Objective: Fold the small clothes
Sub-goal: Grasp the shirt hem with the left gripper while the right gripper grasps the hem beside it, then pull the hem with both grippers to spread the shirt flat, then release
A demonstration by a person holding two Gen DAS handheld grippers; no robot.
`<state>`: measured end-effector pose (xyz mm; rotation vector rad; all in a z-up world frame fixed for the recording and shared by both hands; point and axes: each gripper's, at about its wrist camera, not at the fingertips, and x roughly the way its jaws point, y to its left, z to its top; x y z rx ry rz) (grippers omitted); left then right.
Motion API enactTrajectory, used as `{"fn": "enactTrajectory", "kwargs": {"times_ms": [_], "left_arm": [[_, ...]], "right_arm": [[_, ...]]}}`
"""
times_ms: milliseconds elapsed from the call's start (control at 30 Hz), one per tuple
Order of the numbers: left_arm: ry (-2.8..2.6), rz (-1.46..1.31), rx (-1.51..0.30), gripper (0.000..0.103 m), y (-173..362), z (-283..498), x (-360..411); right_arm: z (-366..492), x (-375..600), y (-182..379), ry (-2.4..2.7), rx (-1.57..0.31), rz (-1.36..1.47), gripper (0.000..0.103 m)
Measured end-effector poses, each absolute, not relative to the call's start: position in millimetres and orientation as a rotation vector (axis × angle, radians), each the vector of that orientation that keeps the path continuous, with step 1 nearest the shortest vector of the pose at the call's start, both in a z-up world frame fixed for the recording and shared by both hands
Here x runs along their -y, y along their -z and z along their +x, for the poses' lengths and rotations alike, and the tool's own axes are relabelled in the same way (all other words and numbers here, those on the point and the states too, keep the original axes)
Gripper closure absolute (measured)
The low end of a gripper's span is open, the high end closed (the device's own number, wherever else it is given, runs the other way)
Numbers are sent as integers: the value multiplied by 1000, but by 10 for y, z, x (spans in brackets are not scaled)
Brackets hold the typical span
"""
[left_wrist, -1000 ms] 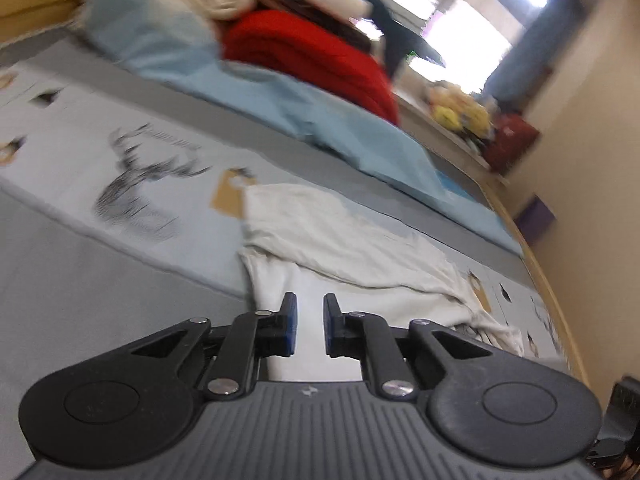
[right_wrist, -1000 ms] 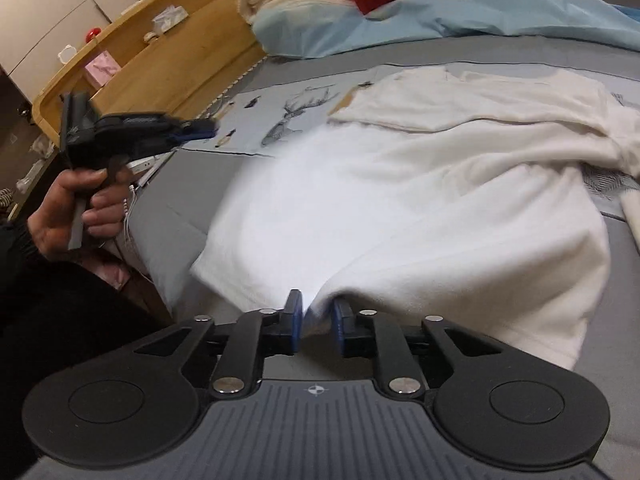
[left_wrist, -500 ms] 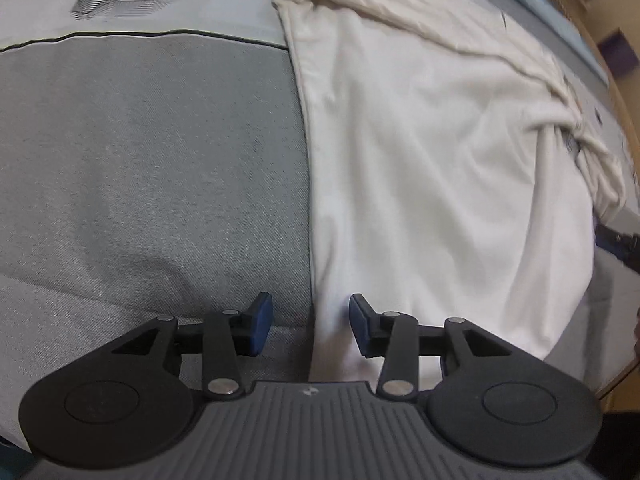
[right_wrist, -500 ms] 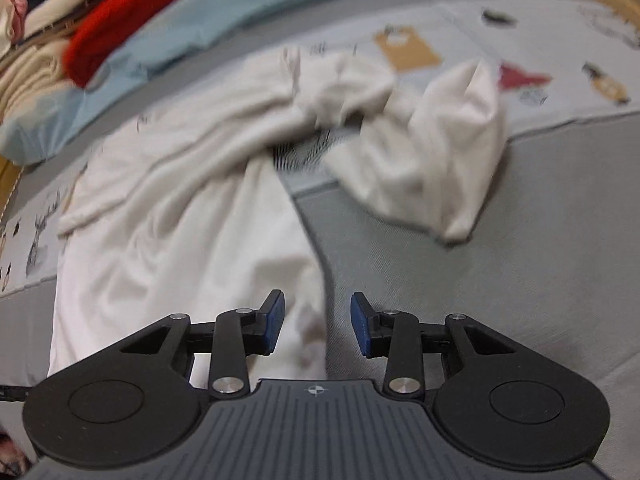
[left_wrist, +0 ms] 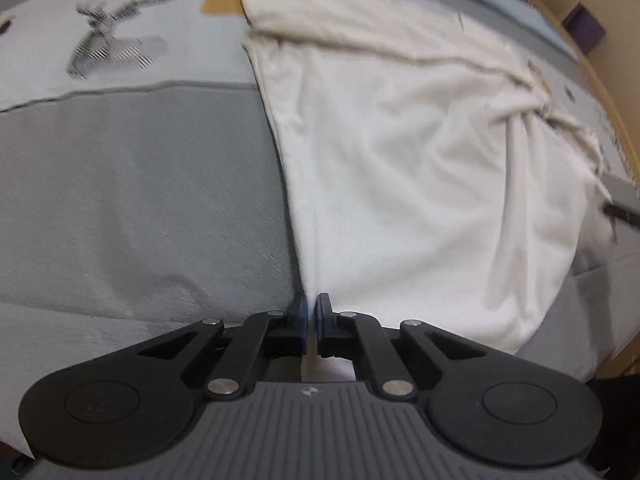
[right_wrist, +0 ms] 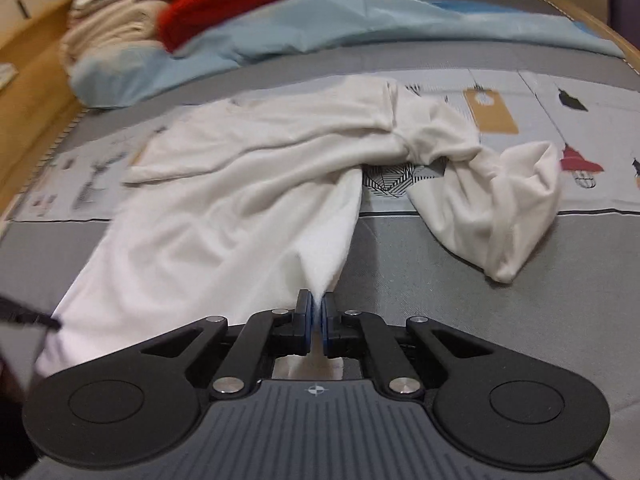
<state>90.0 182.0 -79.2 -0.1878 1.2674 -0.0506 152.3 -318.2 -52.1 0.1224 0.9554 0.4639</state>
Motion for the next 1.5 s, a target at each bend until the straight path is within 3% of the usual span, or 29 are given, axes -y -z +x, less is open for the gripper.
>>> {"fn": "enactTrajectory", "kwargs": {"times_ms": [133, 267, 433, 500, 567, 600, 767, 900, 933, 1033, 1067, 1100, 1433, 1500], "left_arm": [[19, -128, -1230, 100, 610, 788, -1908], [-20, 50, -1326, 103, 688, 653, -1854], [73, 87, -1355, 101, 618, 608, -1783], [88, 8, -1326, 90, 510, 662, -1795], [66, -39, -1307, 66, 474, 720, -1803], [49, -53, -1311, 65, 479, 744, -1805], [24, -79, -1397, 65, 690, 852, -1793], [55, -16, -1459, 65, 810, 833, -1726], [68, 5, -1468, 69, 810, 821, -1703], [117, 38, -1473, 96, 749, 750, -1657], [132, 40, -1472, 97, 704, 694, -1634], [144, 48, -1467, 97, 661, 662, -1621], [201, 96, -1441, 95, 231, 419, -1495], [185, 76, -1373, 87, 54, 471, -1487]], "right_arm": [[1260, 3338, 589, -536, -1078, 56, 99], [963, 3418, 701, -617, -1220, -3, 99], [798, 3394, 630, -670, -1254, -34, 97], [929, 3469, 588, -574, -1222, -4, 90], [1059, 3552, 529, -500, -1190, 59, 88], [1108, 3571, 526, -482, -1179, 83, 84], [1180, 3403, 633, -505, -1208, 53, 72], [1131, 3166, 871, -554, -1317, -67, 69], [1112, 3119, 927, -562, -1336, -97, 69], [1047, 3049, 998, -579, -1355, -180, 70], [1046, 3058, 974, -590, -1346, -175, 90], [1052, 3079, 953, -589, -1345, -162, 98], [1020, 3309, 850, -482, -1318, -158, 97], [1065, 3366, 751, -457, -1272, -110, 92]]}}
